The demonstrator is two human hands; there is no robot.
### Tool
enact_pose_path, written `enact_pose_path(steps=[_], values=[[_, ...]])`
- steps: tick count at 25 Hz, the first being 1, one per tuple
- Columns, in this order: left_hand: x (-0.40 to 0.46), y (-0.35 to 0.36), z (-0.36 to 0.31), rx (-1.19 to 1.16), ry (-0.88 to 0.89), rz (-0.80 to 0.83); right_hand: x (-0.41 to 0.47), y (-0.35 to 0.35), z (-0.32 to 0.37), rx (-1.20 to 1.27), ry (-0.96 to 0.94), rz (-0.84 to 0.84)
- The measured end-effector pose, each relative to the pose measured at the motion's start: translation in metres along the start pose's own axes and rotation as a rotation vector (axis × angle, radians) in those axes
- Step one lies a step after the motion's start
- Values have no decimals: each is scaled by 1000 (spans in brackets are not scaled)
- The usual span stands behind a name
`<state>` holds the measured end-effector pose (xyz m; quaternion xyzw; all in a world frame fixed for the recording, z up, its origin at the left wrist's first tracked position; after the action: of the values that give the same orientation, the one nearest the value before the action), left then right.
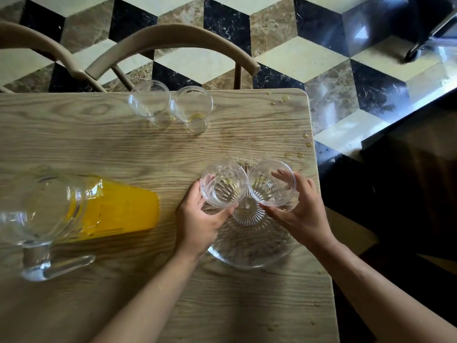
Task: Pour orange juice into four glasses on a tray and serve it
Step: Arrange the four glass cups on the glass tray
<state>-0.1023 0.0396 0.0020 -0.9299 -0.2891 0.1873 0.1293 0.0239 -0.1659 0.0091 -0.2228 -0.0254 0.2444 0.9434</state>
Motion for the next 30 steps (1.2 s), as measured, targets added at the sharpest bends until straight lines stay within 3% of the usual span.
enact_pose_path(steps=[11, 17, 26, 30], values=[[-10, -4, 13, 65, -28, -4, -10, -4, -9, -40, 102, 53], [-34, -33, -8, 141, 29, -9, -19, -25, 29, -10, 89, 110], [-24, -77, -144, 135, 256, -124, 41, -33, 134, -27, -52, 141], [19, -103, -214, 238, 369, -72, 83, -14, 181, -9, -141, 198]])
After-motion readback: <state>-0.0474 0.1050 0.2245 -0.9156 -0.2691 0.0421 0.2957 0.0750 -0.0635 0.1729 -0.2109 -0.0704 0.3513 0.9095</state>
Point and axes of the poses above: each hand's wrist, its own x-axis towards the middle knuckle, its own y-axis out of the palm, z = x × y, the point moved 9 cm from there along x, towards the middle knuckle, and after that the axes turned 12 degrees about x, right-handed, at the moved point
